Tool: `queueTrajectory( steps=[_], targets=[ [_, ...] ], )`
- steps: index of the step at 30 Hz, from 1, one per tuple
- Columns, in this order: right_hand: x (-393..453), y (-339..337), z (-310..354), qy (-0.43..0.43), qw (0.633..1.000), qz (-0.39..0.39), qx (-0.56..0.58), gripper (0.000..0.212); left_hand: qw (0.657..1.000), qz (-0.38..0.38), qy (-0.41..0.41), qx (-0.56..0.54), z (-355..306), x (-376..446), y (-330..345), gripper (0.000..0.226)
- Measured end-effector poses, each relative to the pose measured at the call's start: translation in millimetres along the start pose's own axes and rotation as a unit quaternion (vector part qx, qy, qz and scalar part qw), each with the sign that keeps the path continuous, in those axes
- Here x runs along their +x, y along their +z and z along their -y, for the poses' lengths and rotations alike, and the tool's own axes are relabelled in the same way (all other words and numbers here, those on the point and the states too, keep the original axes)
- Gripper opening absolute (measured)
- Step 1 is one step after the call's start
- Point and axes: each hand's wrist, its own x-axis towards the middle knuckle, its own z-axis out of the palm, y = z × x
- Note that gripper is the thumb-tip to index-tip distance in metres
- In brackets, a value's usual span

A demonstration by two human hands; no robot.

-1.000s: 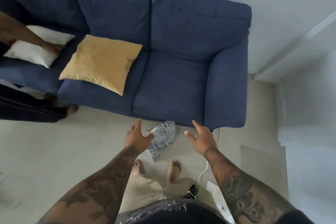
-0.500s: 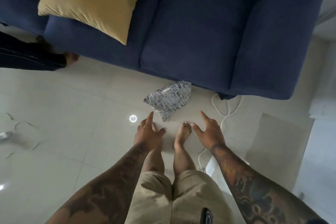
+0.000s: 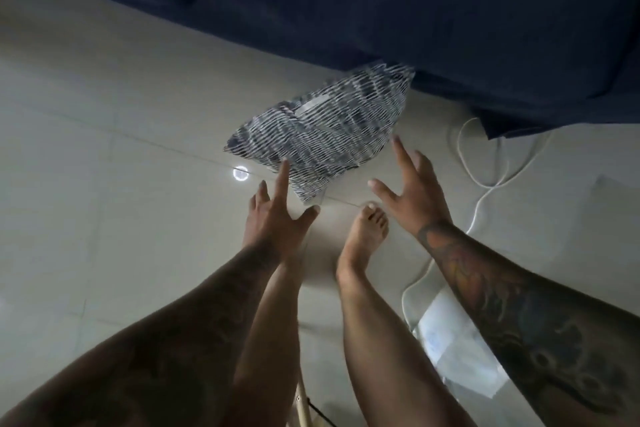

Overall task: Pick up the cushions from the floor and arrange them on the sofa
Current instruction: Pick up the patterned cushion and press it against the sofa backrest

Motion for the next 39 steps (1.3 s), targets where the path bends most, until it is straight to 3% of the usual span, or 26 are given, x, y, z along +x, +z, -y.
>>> queueTrajectory(
  steps=[6, 12, 17, 22, 30, 39],
  targets=[
    [119.8, 52.6, -21.4, -0.095, 0.995, -0.042, -0.006, 0.11, 0.998, -0.033, 0.001, -0.05, 19.9, 106.8, 62.6, 0.111],
    [194.6, 74.0, -23.6, -0.133, 0.987, -0.077, 0.038, 0.11, 0.979, -0.139, 0.009, -0.151, 23.2, 206.2, 59.1, 0.111],
    [204.8, 90.2, -9.5, -0.092, 0.99, -0.053, 0.094, 0.102, 0.972, -0.099, 0.001, -0.214, 17.9, 236.7, 48.3, 0.105],
    [169.7, 87.7, -4.1, -0.06, 0.993, -0.017, 0.097, 0.099, 0.987, -0.081, -0.01, -0.138, 25.6, 204.2, 31.4, 0.099],
    [53.9, 63.7, 19.2, 0.028, 0.999, 0.041, 0.019, 0.085, 0.997, -0.059, -0.054, -0.011, 35.1, 81.9, -18.1, 0.103],
    [-77.8, -31.3, 77.6, 0.052, 0.997, 0.046, 0.021, 0.089, 0.996, -0.051, -0.063, 0.035, -22.1, -61.5, -107.9, 0.108]
  ],
)
